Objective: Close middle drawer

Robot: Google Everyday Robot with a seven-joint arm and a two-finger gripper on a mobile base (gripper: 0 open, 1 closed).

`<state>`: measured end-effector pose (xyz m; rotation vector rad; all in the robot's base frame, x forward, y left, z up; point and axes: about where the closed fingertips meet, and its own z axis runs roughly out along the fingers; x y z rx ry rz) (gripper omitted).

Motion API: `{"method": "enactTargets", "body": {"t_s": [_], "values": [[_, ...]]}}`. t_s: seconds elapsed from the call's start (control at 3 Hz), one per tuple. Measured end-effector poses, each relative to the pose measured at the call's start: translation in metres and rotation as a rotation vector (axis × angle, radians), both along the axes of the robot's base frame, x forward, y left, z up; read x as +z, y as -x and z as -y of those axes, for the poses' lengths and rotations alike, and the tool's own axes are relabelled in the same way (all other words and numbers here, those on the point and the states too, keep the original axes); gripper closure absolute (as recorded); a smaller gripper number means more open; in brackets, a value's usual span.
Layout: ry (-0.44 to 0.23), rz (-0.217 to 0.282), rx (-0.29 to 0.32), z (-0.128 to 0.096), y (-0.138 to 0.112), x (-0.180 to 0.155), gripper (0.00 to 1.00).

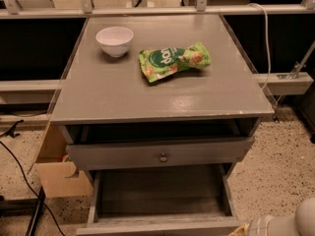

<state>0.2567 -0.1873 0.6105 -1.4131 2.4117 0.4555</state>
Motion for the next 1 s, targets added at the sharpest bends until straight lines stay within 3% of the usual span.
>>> {"method": "enactTargets", "body": {"t_s": [0.33, 0.67, 1.0], "values": [[-0.069, 0.03, 0.026, -0.004, 0.022, -0.043, 1.0], [-0.067, 0.029, 0.022, -0.004, 0.022, -0.042, 1.0], [-0.033, 0.083, 0.018, 0.003, 0.015, -0.054, 1.0]]}}
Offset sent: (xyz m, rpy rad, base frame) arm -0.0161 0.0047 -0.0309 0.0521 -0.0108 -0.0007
